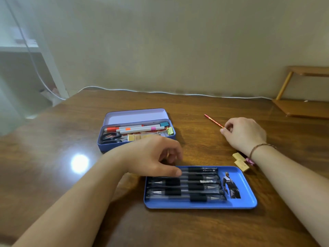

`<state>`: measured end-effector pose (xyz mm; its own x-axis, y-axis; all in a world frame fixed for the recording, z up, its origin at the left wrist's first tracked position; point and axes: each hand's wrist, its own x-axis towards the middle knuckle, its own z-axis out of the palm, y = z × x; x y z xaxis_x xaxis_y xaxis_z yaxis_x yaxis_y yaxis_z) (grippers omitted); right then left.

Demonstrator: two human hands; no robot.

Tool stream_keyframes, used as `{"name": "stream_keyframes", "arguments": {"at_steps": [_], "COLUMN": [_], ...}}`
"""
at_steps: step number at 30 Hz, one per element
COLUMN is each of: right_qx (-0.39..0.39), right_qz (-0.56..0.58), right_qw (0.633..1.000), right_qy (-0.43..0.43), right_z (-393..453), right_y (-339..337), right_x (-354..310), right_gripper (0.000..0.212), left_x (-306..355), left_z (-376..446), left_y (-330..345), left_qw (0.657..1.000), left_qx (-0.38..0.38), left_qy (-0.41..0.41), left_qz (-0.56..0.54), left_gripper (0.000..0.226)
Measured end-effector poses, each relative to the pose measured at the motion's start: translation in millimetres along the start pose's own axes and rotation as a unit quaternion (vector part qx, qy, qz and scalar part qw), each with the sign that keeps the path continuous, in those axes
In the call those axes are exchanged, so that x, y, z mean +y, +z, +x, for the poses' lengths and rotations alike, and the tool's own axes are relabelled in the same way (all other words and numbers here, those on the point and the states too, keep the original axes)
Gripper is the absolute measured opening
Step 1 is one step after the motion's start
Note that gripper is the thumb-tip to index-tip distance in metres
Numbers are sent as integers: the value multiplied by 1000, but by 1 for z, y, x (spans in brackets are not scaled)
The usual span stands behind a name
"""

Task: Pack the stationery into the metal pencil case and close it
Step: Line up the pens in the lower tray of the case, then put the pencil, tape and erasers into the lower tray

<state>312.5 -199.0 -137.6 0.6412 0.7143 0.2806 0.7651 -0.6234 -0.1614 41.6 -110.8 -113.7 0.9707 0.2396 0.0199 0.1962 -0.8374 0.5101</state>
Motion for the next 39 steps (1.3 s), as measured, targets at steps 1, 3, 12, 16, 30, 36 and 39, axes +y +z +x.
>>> {"name": "stream_keyframes", "arguments": {"at_steps": [1,3,12,16,30,36,39], "right_qx": [0,3,24,9,54,42,-47], "right_qz": [-1,-14,207,175,151,223,126], "right_qw": [1000,1000,952,940,918,943,980], "right_qy": [6,2,-224,-291,-362,-242,-149], "right_z": [2,5,-118,-165,-184,-138,-80], "right_y": [2,3,-64,-57,-36,-76,-77], "right_x": [-1,-2,8,4,-4,22,55], "right_gripper": [25,21,8,14,10,12,37], "left_x": [0,0,-1,-3,5,10,12], "left_z": [0,1,1,1,4,5,5], "left_y": [1,2,-1,0,8,11,13], "left_qw": [1000,1000,998,997,996,998,999], "left_qx": [-5,-10,21,28,-1,-13,-13], "left_qy": [-2,-7,-38,-47,-5,12,26], "left_qz": [16,29,50,62,89,68,43], "left_gripper": [26,23,27,28,15,21,28]}}
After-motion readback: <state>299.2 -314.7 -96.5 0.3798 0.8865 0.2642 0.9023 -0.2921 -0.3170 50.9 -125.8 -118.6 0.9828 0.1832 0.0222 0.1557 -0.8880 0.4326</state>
